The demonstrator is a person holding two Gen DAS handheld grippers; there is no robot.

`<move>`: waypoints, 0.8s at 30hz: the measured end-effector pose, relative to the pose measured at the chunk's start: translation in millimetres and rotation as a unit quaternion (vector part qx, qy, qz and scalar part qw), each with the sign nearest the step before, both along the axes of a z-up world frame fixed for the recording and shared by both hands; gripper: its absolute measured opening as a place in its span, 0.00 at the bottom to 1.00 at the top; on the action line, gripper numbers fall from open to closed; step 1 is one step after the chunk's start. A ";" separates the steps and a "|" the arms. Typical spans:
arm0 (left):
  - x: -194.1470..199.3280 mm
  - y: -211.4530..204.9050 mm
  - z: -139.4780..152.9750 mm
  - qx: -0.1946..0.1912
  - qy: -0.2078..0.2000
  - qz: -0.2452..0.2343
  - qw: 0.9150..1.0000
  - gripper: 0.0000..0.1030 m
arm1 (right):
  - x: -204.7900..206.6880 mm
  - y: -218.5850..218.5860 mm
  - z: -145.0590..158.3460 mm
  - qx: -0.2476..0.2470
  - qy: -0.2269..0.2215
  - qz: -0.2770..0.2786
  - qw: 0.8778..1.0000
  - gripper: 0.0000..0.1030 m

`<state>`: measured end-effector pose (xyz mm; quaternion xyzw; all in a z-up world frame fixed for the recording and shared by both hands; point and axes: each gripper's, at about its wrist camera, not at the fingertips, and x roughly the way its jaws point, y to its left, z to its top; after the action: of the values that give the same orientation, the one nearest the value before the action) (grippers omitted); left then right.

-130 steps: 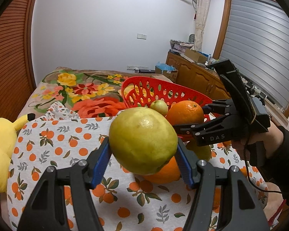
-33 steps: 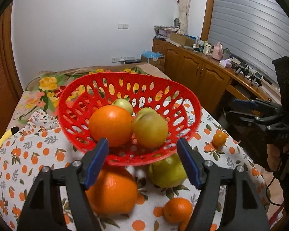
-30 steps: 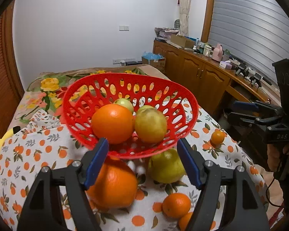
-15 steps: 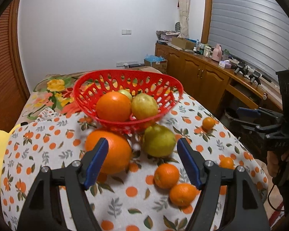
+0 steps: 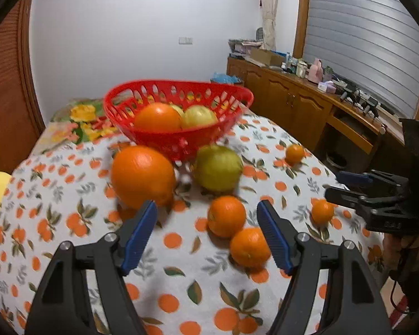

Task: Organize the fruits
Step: 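Move left tool toward a tangerine while right tool closes on a small orange, then close left tool on the tangerine while right tool lifts its small orange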

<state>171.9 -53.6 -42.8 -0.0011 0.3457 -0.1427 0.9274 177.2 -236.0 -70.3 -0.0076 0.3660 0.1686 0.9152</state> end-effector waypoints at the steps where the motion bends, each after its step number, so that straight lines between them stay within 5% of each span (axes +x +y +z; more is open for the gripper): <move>1: -0.5 -1.0 -4.2 0.004 0.005 0.000 1.000 0.72 | -0.9 1.4 -3.7 -0.003 0.004 0.001 1.000 0.55; 4: -1.6 -4.5 -11.2 0.009 0.015 -0.007 1.000 0.72 | -3.2 3.4 -12.8 -0.006 0.014 0.001 1.000 0.46; 16: -4.6 -5.2 -31.9 -0.020 0.060 -0.030 0.998 0.72 | -0.2 3.4 -32.2 -0.002 0.057 -0.011 0.998 0.40; 24: -1.3 -16.7 -38.7 -0.016 0.072 -0.049 0.996 0.72 | -4.9 9.8 -33.1 -0.013 0.044 -0.001 0.999 0.34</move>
<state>170.6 -70.3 -81.5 -0.0089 0.4085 -0.1931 0.8920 172.3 -226.2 -103.4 -0.0113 0.4080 0.1629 0.8983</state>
